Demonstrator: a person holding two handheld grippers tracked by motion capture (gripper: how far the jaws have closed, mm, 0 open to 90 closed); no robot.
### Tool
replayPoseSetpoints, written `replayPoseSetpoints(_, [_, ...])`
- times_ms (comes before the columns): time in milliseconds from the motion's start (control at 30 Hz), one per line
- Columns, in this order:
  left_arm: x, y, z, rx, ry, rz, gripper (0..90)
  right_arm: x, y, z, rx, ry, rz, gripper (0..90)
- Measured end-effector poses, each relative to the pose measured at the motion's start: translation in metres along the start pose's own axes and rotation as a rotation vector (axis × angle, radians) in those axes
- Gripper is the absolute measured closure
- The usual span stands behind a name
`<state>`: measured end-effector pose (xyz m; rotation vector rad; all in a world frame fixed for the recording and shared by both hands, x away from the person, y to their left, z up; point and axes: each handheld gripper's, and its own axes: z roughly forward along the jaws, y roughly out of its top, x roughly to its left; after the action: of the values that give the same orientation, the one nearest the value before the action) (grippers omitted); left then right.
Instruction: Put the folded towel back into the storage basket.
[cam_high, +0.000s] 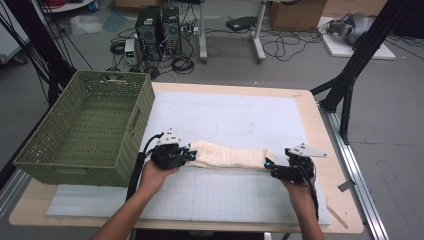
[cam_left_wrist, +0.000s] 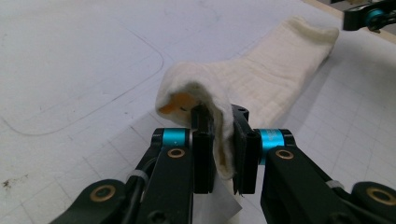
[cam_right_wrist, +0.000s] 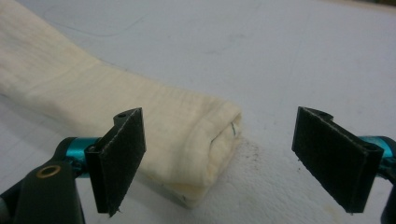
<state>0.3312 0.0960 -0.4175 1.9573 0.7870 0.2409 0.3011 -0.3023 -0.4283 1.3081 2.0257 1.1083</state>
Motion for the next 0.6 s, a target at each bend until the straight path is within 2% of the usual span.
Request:
replayPoseSetpoints(67, [0.0,-0.001,-0.001,-0.005,-0.003,-0.002,80.3,0.0,-0.003,0.014,0.043,-0.012,0.021,16.6])
replayPoseSetpoints(233, [-0.001,-0.002,-0.003,-0.013,-0.007,0.0,80.3,0.001,-0.009,0.023,0.082,0.003,0.015,22.3])
replayPoseSetpoints(367, [-0.001,-0.003,-0.002,-0.01,-0.008,0.004,80.3,0.002,-0.01,0.024,0.1,0.024,0.005,33.2])
replayPoseSetpoints(467, [-0.002,-0.003,-0.002,-0.011,-0.004,0.006,80.3,0.003,-0.01,0.024,0.11,0.023,-0.014,36.6])
replayPoseSetpoints(600, [-0.002,-0.005,-0.003,0.003,0.001,0.02,80.3,0.002,-0.011,0.024,0.119,0.049,0.027,47.2])
